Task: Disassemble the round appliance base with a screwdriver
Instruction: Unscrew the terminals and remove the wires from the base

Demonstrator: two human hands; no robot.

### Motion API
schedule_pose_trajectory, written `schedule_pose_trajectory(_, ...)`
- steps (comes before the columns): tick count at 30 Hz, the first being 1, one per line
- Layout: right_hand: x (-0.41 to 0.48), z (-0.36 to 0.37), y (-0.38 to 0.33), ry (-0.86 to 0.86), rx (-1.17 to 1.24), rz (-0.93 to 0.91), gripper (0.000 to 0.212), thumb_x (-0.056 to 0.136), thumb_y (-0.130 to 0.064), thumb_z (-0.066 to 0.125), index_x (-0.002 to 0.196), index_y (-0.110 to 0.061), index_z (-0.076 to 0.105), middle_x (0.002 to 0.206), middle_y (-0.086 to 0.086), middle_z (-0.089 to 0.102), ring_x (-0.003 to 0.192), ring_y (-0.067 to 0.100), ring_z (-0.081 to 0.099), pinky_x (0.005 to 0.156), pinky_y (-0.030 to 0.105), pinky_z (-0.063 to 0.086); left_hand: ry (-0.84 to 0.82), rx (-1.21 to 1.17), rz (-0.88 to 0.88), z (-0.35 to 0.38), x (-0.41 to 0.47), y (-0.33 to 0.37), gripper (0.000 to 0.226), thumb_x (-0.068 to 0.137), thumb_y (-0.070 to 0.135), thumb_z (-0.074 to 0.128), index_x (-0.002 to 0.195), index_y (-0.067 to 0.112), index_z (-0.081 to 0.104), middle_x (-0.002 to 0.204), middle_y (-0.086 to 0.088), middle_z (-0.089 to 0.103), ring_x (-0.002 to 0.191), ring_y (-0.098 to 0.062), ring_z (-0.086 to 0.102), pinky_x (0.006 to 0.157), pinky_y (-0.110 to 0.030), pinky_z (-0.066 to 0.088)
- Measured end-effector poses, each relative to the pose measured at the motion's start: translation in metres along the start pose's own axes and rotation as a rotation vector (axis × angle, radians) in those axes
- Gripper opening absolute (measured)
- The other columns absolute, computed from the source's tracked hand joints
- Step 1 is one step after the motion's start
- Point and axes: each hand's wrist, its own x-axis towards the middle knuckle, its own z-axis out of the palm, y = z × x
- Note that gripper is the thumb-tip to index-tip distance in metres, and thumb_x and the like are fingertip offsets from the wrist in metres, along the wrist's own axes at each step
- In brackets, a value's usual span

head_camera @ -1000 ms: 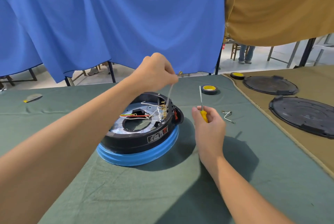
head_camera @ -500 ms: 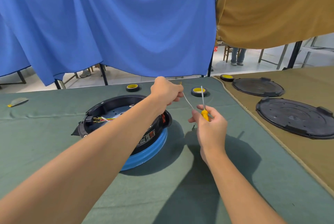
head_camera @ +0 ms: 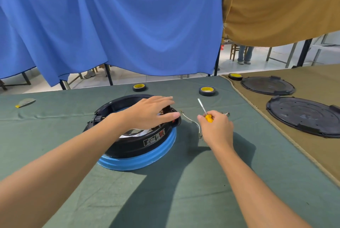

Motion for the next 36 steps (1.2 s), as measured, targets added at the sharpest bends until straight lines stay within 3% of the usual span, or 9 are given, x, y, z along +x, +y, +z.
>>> schedule_pose_trajectory(3,-0.009,-0.007,-0.01,0.171,0.031,-0.017,0.02,0.094,-0.032,0.056,0.089,-0.013,0.061,0.086,0.009,0.066,0.078,0.023,0.043,0.061,0.033,0.031,-0.118,-0.054,-0.04,-0.001,-0.011,-0.02,0.094,0.077,0.083,0.018,0.155,0.031,0.007,0.162,0.014,0.004,0.148,-0.006,-0.002,0.119,-0.04,0.0)
schedule_pose_trajectory(6,-0.035,-0.007,-0.033,0.068,0.152,-0.052,0.036,0.089,-0.04,0.06,0.067,-0.012,0.051,0.061,0.004,0.056,0.072,0.028,0.051,0.057,0.038,0.041,-0.096,0.013,-0.084,0.0,-0.006,-0.037,0.088,0.079,0.083,0.011,0.154,0.038,0.006,0.162,0.016,0.001,0.148,-0.006,-0.004,0.118,-0.041,-0.002)
schedule_pose_trajectory(9,-0.071,0.0,-0.059,-0.052,0.181,-0.052,0.049,0.08,-0.053,0.065,0.056,-0.018,0.04,0.05,-0.005,0.044,0.062,0.021,0.043,0.049,0.034,0.032,0.027,0.198,-0.123,0.004,0.005,-0.051,0.053,0.102,0.055,0.014,0.153,0.042,0.011,0.163,0.01,0.004,0.149,-0.015,-0.005,0.117,-0.042,0.0)
schedule_pose_trajectory(16,-0.097,0.021,-0.081,-0.189,0.101,0.049,0.036,0.074,-0.054,0.063,0.089,-0.022,0.058,0.085,-0.004,0.065,0.084,0.02,0.05,0.073,0.036,0.05,-0.043,0.17,-0.332,0.011,0.01,-0.055,0.045,0.1,0.057,0.014,0.137,0.069,-0.009,0.164,0.003,0.003,0.147,-0.039,0.006,0.112,-0.059,0.005)
schedule_pose_trajectory(21,-0.08,0.015,-0.078,-0.246,0.244,0.069,0.02,0.065,-0.031,0.067,0.074,-0.015,0.061,0.067,-0.003,0.064,0.069,0.02,0.056,0.055,0.033,0.044,0.021,0.318,-0.318,-0.001,0.004,-0.056,0.045,0.1,0.056,0.014,0.145,0.059,0.007,0.151,-0.007,0.033,0.128,-0.035,0.036,0.102,-0.05,0.019)
schedule_pose_trajectory(25,-0.059,0.002,-0.068,-0.434,0.36,-0.003,0.027,0.058,-0.023,0.067,0.081,-0.01,0.071,0.069,0.003,0.07,0.064,0.028,0.059,0.06,0.039,0.049,0.059,0.322,-0.239,-0.007,-0.004,-0.06,0.046,0.102,0.052,0.018,0.146,0.044,0.024,0.143,-0.006,0.041,0.13,-0.029,0.034,0.102,-0.048,0.021)
schedule_pose_trajectory(28,-0.042,-0.005,-0.063,-0.595,0.429,-0.021,0.015,0.072,-0.003,0.067,0.082,-0.012,0.074,0.052,-0.009,0.057,0.043,0.004,0.045,0.043,0.016,0.035,0.026,0.206,-0.117,-0.009,-0.013,-0.061,0.05,0.1,0.058,0.019,0.147,0.044,0.029,0.151,0.008,0.038,0.14,-0.018,0.031,0.108,-0.044,0.023)
schedule_pose_trajectory(30,-0.034,-0.007,-0.062,-0.677,0.444,0.011,0.02,0.078,0.0,0.065,0.086,-0.016,0.073,0.046,-0.012,0.045,0.037,0.003,0.03,0.036,0.017,0.021,-0.013,0.107,-0.04,-0.011,-0.021,-0.061,0.052,0.098,0.062,0.02,0.144,0.044,0.036,0.148,0.013,0.044,0.136,-0.016,0.039,0.11,-0.043,0.03)
schedule_pose_trajectory(36,-0.024,-0.007,-0.058,-0.739,0.412,0.056,0.027,0.082,-0.004,0.067,0.107,-0.012,0.07,0.063,-0.003,0.056,0.039,0.007,0.026,0.04,0.021,0.018,0.038,0.044,-0.082,-0.006,-0.038,-0.062,0.048,0.095,0.066,0.03,0.135,0.047,0.046,0.134,0.012,0.059,0.121,-0.023,0.053,0.098,-0.044,0.044)
